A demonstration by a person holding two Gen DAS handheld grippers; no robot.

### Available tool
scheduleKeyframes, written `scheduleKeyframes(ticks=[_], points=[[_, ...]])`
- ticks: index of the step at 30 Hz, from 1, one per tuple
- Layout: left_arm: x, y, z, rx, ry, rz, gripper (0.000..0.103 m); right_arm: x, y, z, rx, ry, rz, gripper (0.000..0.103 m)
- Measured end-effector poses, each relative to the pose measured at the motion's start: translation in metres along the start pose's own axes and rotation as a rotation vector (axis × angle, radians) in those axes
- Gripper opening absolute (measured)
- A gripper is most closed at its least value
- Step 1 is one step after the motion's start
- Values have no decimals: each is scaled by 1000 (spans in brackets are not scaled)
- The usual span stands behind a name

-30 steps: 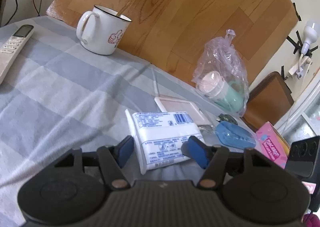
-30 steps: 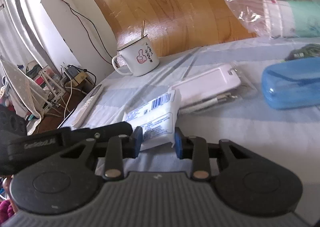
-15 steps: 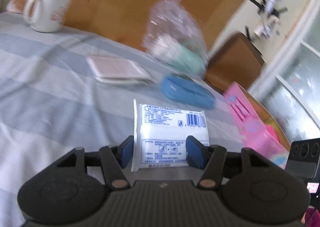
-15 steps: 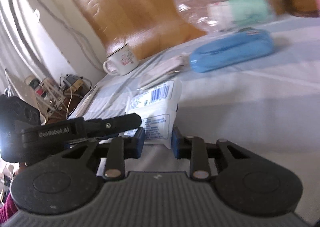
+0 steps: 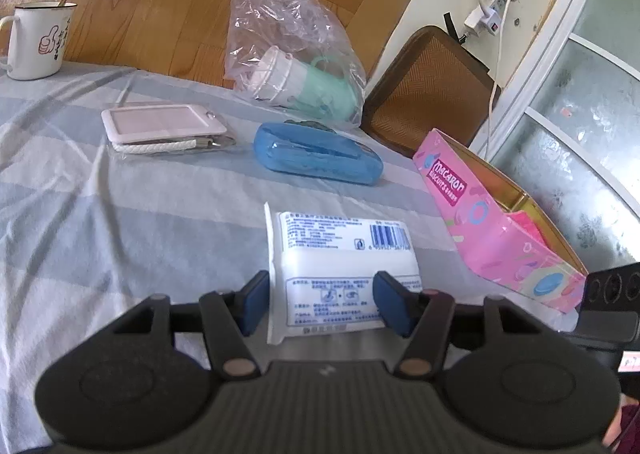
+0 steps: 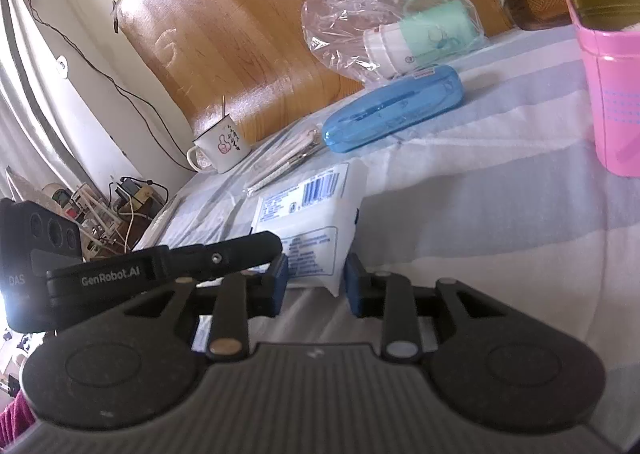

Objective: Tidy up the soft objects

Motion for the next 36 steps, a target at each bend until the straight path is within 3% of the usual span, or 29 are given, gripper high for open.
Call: scheduleKeyframes(ticks=[10,23,36], points=[[-1,-2,-1,-1,15,12,58,-5,2,6,-4,-8,-1,35],[-1,-2,0,-1,32,12,56,8,6,8,-34,51,118,29],[-40,17,-9,57,80,-88,59,-8,25,44,-42,74,57,31]])
Point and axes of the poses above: each gripper's, at about its wrist camera, not at the fingertips, and z roughly against the way its jaws point, x to its left, y to its underside, the point moved 10 cm from there along -z, roughly the way its jaws point, and after that the axes turned 8 degrees about x, right-handed, at the moved point
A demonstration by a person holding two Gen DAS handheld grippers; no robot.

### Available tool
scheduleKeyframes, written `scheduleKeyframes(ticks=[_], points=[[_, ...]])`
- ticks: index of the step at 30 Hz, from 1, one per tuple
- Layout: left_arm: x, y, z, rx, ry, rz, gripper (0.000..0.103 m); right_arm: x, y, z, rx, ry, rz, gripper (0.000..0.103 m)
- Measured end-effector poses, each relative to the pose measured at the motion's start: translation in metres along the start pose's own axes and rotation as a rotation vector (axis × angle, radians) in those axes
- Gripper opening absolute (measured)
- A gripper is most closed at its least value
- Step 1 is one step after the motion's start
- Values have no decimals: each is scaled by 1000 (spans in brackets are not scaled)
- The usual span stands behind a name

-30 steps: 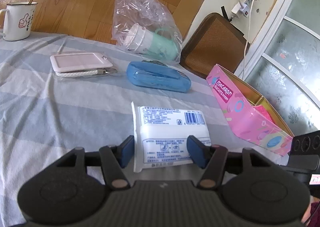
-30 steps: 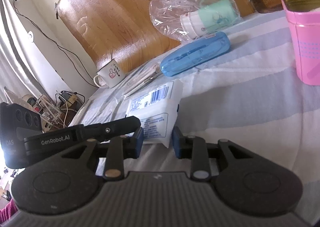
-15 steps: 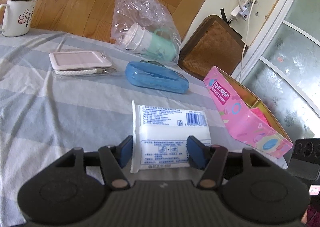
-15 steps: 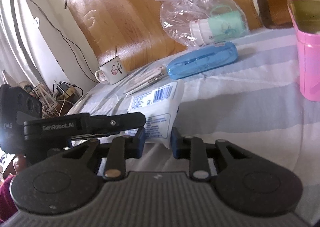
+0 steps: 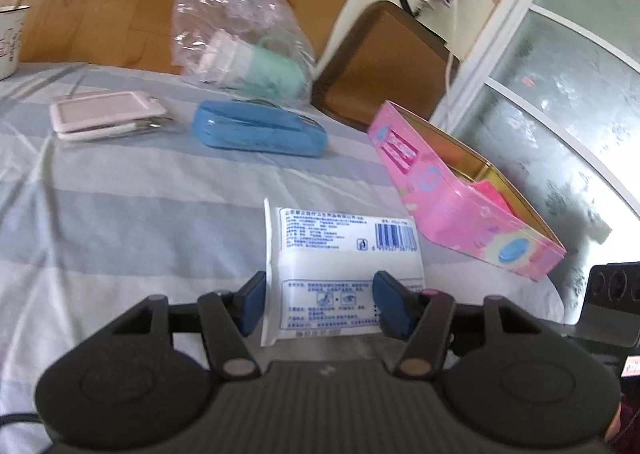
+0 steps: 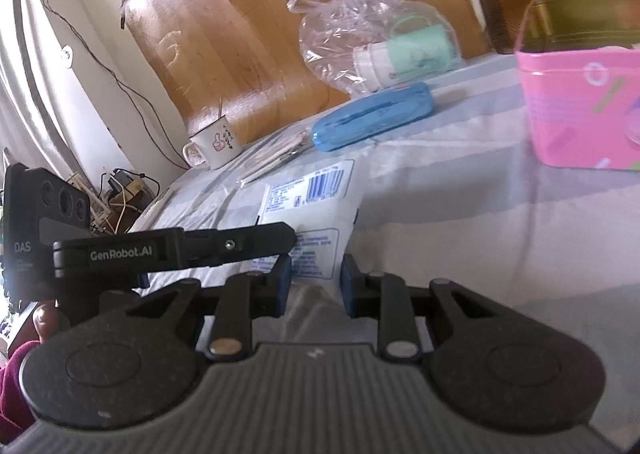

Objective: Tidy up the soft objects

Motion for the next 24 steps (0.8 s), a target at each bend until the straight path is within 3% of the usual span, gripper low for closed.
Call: scheduleKeyframes(ticks=[3,9,13,15,20,24], points=[[-3,1,-2,4,-4,-13,64,-6,2,3,-10,14,-10,40],[-1,-1,-1,3,9,5,64,-3,-4,7,-37,52,71,52],[0,-1,-1,4,8,7,64,1,-3,2,-22,71,124,54],[0,-1,-1,6,14,5,66,2,-1,1,-12,72,149,61],[-1,-1,0,6,18,0,76,8,4,-5,9,105,222,62],[-1,-1,0,6,20,2,76,9,6,-9,9,126,248,63]])
Point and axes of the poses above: each gripper's, at about its wrist camera, not at the fingertips, and z roughly against the way its jaws point, x to its left, y to its underside, the point moved 10 cm from there along -z, roughly the way its jaws point, and after that the axes turned 8 degrees about x, right-handed, at the moved point
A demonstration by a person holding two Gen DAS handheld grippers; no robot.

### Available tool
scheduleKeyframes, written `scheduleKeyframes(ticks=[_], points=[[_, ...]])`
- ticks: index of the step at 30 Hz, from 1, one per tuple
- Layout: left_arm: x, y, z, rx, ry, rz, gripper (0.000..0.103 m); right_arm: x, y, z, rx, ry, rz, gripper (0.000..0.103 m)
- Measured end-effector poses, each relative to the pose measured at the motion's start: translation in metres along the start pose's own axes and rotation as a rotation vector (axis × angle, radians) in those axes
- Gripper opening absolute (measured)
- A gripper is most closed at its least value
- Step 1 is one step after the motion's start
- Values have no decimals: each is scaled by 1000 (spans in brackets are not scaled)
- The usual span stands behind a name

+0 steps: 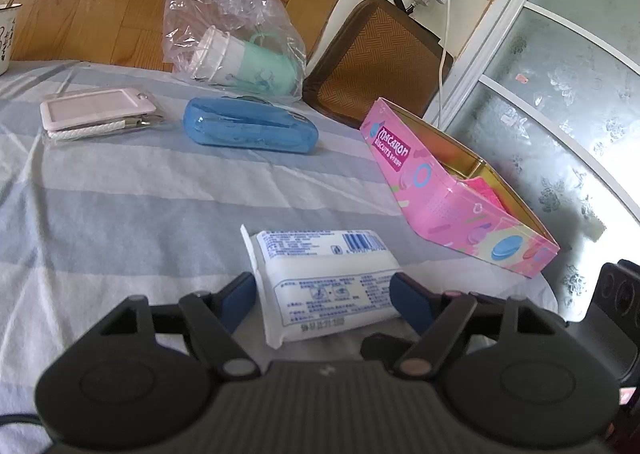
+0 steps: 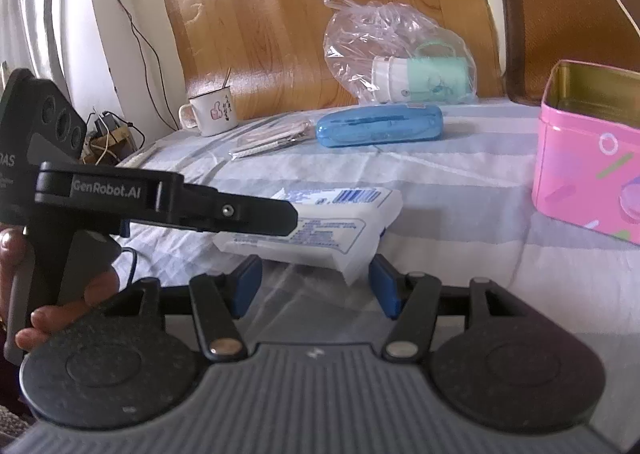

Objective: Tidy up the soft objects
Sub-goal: 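Grasp the wet-wipes pack with the left gripper as the right gripper releases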

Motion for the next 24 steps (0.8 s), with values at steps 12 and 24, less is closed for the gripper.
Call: scheduleKeyframes(ticks=[12,24], points=[[-3,2,2,12,15,-16,76,3,-1,-1,0,20,18,63],[21,-12,33,-35,8,63,75,5,-4,4,-22,52,56,63]])
Point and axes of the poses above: each gripper's, at about its wrist camera, not at the fingertips, and z roughly against the way its jaws point, x to its left, y to its underside, the point moved 10 cm from there along -z, roughly the way its jaws point, and after that the axes turned 8 degrees about x, right-handed, at the moved point
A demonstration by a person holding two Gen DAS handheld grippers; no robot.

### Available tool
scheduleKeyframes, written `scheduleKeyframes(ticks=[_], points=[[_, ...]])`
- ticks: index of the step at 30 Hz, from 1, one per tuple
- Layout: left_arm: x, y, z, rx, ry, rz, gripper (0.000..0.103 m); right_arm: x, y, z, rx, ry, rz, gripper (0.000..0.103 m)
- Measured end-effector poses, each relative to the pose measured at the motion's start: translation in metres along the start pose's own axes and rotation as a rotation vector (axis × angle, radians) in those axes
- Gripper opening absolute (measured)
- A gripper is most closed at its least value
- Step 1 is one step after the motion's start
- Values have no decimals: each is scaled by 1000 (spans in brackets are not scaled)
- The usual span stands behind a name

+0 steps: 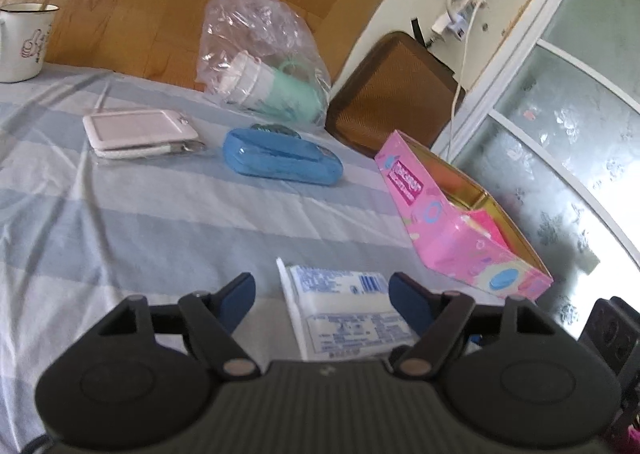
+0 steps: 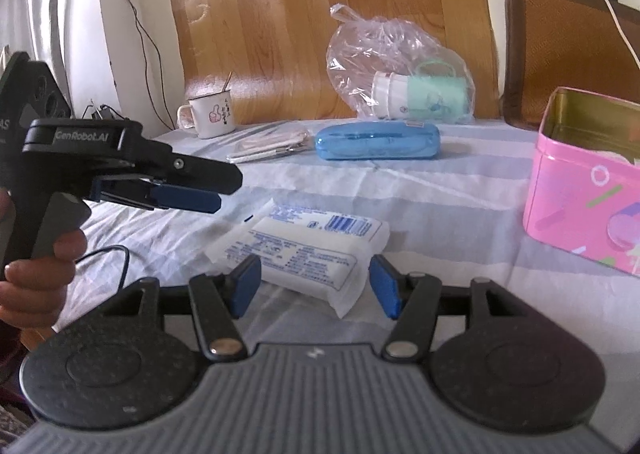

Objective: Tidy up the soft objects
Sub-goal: 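Grasp the wet-wipes pack with the left gripper as the right gripper releases, then carry the wet-wipes pack into the pink tin and open the left gripper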

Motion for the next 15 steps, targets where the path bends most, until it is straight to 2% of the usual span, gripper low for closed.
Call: scheduleKeyframes(ticks=[2,5,6,9,11,15], points=[[-6,3,-8,28,3,-15,75,-2,0,-3,10,5,-2,63],[-13,11,-30,94,-24,-43,68,-3,-1,-12,43,12,6,63],[-15,11,-32,76,-43,-64,66,-2,1,-14,50,-1,3,62],[-25,11,-39,89,-83,-100,66,5,-1,-14,30,7,35,52],[-32,3,-39,83,-76,-98,66,4,-8,-5,-31,24,37,52],[-63,-30,-34,45,-12,-133,66,-12,-40,28,-197,85,33,52]])
Point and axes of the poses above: each gripper's, at about its wrist camera, not at the fingertips, and z roughly against the way its jaws point, x to its left, y to its underside, the point moved 10 cm from there along -z, roughly the way its jaws point, and after that the axes turned 8 degrees about x, right-handed, at the moved point
